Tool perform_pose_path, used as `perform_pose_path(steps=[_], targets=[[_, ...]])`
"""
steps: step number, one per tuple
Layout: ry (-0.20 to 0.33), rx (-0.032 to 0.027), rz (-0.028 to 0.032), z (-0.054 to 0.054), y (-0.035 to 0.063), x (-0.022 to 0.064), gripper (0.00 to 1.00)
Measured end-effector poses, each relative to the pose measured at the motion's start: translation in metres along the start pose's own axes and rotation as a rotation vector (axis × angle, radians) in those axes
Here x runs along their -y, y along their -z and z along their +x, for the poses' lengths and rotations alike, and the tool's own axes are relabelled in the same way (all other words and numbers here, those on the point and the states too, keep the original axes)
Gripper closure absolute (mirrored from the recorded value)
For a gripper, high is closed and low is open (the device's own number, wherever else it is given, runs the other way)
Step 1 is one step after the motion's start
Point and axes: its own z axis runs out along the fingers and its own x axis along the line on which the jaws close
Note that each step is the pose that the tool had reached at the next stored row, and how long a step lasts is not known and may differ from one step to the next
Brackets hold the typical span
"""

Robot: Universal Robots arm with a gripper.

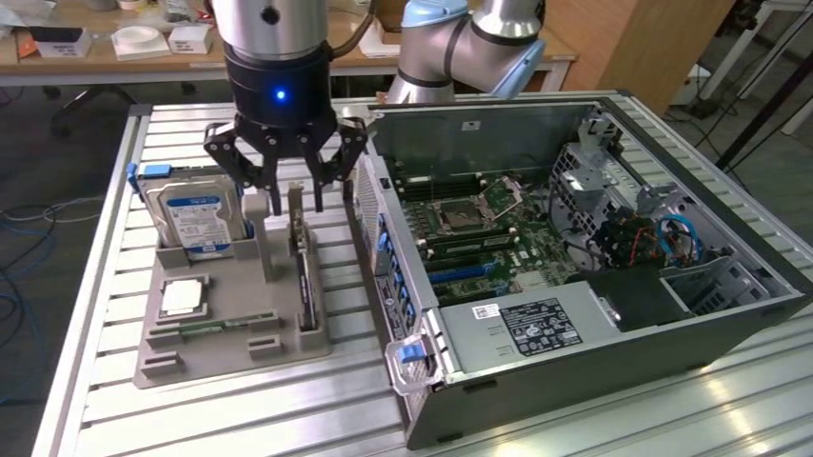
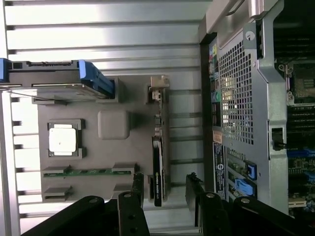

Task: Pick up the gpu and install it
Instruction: 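Pick up the gpu and move the gpu toward the slot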

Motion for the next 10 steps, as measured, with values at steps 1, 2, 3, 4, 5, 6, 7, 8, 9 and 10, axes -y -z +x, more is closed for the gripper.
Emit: perform_pose_path(steps=[1,2,3,4,5,6,7,8,9,10], targets=[[0.000,0.0000,0.0001,0.0000,-0.0011,0.0004,0.53],[0.000,0.0001,0.0000,0.0000,-0.0022,0.0007,0.53],[0.000,-0.0001,0.0001,0.0001,-0.0033,0.0010,0.53],[0.000,0.0001,0.0000,0.0000,-0.0045,0.0013,0.53],[0.000,0.0001,0.0000,0.0000,-0.0056,0.0016,0.53],[0.000,0.0001,0.0000,0.0000,-0.0066,0.0019,0.53],[0.000,0.0001,-0.0001,0.0000,-0.0077,0.0023,0.53],[0.000,0.0000,0.0000,0.0000,-0.0087,0.0027,0.53],[0.000,0.0000,0.0000,0.0000,-0.0097,0.0031,0.53],[0.000,0.0001,0.0000,0.0000,-0.0107,0.0035,0.53]])
